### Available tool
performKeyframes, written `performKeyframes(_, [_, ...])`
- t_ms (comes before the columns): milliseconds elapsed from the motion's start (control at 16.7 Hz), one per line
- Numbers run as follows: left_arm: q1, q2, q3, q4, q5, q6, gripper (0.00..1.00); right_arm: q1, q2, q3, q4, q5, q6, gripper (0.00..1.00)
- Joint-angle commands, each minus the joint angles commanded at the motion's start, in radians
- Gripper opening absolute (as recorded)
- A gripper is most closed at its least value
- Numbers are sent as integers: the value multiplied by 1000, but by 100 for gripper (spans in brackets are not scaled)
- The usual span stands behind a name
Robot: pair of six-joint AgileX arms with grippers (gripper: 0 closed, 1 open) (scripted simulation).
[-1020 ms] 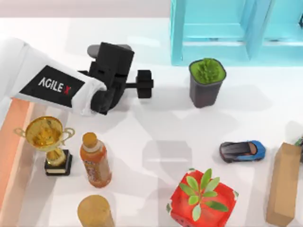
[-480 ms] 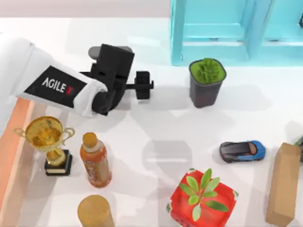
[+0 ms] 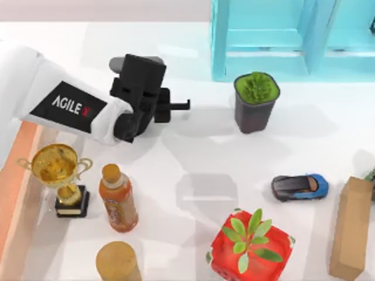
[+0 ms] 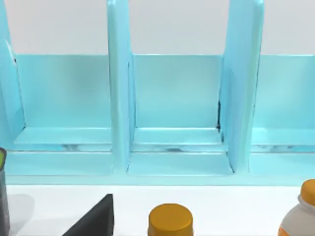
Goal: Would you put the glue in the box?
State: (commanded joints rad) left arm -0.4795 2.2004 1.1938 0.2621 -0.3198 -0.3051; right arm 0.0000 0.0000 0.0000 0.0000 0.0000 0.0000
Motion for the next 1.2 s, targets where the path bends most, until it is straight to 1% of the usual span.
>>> performKeyframes(120, [0,0,0,0,0,0,2,0,0,0,0,0,0,100])
performKeyframes(180, [0,0,0,0,0,0,0,0,0,0,0,0,0,100])
performKeyframes(780, [-3,-12,8,-17,0,1,0,0,0,0,0,0,0,100])
performKeyframes(900, [-3,-48,30,-73,-1,0,0,0,0,0,0,0,0,100])
performKeyframes(1200, [-4,-174,109,-293,-3,-1,0,0,0,0,0,0,0,100])
